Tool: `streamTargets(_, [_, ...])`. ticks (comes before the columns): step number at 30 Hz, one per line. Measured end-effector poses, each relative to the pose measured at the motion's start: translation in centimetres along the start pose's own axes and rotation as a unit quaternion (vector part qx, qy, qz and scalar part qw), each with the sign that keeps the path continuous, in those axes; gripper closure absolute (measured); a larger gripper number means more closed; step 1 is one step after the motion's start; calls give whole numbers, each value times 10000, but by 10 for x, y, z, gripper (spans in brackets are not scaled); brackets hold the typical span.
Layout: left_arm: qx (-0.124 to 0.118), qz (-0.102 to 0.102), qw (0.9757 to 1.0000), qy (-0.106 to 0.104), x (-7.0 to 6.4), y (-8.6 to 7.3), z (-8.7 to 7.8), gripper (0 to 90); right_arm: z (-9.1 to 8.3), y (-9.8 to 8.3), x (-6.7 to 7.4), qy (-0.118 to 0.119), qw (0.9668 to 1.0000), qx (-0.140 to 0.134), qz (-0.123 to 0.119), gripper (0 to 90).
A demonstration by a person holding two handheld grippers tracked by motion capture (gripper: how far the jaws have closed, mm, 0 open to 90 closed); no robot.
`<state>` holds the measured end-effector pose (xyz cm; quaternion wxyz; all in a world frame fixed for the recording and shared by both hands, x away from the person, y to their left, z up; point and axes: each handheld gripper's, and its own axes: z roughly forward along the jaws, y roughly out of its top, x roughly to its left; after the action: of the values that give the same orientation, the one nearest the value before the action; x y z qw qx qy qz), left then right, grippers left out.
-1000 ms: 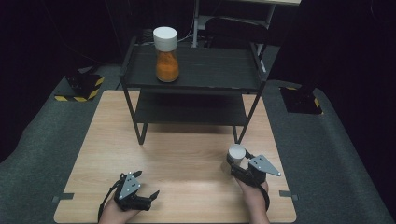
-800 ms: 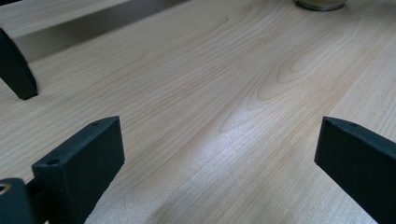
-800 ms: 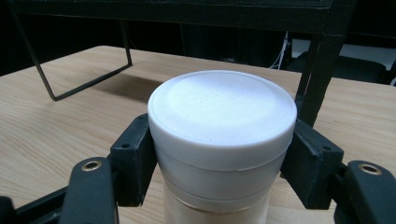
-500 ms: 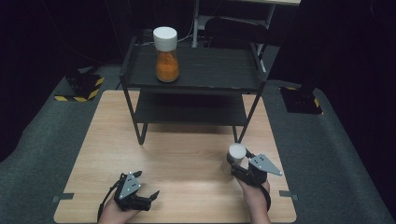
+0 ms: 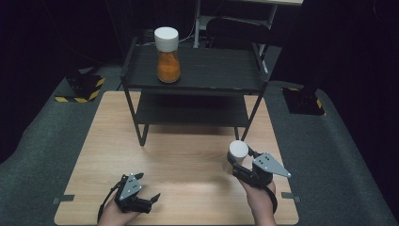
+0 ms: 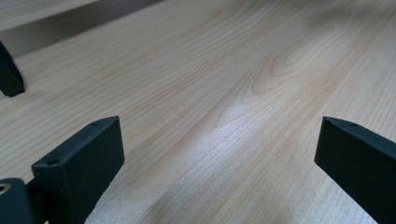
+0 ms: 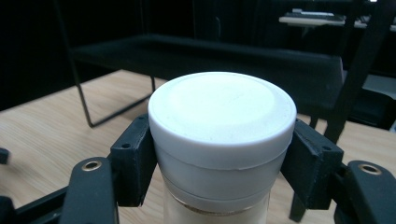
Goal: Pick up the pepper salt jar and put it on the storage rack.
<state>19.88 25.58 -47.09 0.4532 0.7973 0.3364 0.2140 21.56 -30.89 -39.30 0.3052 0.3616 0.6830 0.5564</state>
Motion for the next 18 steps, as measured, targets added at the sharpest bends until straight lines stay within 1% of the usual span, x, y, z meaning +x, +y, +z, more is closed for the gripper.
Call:
streamTargets(3, [4,41,10000,-1,-1,0,0,17,-5,9,2,59,9999,-106,24,335])
streamTargets(6, [32,164,9999,6,-3,1,0,16,-9,20,5,83,9998,-178,13,335])
streamTargets(7, [30,173,9998,6,-3,1,0,17,-10,25,6,88,9998,-203,-2,335])
streamTargets(9, [28,156,9999,0,-3,1,0,17,-12,32,7,90,9997,-220,-50,335])
streamTargets(13, [9,60,10000,-33,0,0,0,17,-14,45,9,83,9996,-261,-107,335])
streamTargets(15, [-7,48,10000,-44,0,0,0,17,-15,51,10,96,9995,-282,-111,335])
streamTargets(18, [1,84,10000,-32,0,0,0,17,-17,58,9,145,9993,-331,-84,335])
